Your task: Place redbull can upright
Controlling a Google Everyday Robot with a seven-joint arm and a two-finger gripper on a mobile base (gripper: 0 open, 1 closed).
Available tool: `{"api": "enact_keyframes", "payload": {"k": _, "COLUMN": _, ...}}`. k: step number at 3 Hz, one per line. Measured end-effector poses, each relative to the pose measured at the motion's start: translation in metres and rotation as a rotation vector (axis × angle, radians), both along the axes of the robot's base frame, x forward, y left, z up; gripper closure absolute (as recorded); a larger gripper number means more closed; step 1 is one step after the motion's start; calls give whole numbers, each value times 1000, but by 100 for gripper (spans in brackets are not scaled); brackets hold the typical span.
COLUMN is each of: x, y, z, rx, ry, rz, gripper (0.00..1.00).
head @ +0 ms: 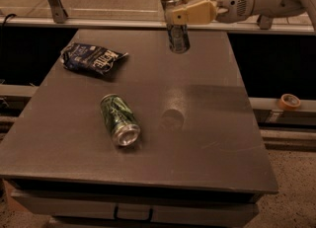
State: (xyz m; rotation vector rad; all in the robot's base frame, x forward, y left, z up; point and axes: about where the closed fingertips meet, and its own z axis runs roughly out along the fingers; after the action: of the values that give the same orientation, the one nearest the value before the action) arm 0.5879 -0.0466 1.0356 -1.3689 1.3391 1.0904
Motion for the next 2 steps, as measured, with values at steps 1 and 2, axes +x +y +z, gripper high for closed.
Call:
{"api": "enact_keyframes", "payload": {"k": 1, "x": -1, "y": -9, "z": -20, "rx": 144, "ry": 6, "rz": 39, "gripper": 100}}
{"api": "enact_keyframes", "payload": {"k": 2, "x": -3, "y": -17, "z": -35, "rx": 214, "ry": -24, "rz": 83, "gripper": 100}}
